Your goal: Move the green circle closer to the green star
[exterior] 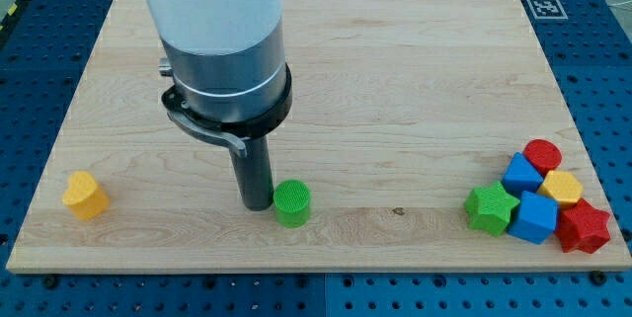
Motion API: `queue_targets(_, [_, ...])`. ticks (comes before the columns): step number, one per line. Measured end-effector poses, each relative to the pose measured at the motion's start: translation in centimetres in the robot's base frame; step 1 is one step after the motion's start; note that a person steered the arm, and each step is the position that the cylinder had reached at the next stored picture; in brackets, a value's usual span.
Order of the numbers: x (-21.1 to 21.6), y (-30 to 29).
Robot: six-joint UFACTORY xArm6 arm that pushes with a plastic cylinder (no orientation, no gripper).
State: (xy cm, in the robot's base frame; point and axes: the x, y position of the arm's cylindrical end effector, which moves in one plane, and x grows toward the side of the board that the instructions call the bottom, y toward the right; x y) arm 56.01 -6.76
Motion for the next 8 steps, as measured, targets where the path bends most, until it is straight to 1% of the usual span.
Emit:
queue_targets(6, [1.1,0.3])
queue_targets(8, [2.2,4.7])
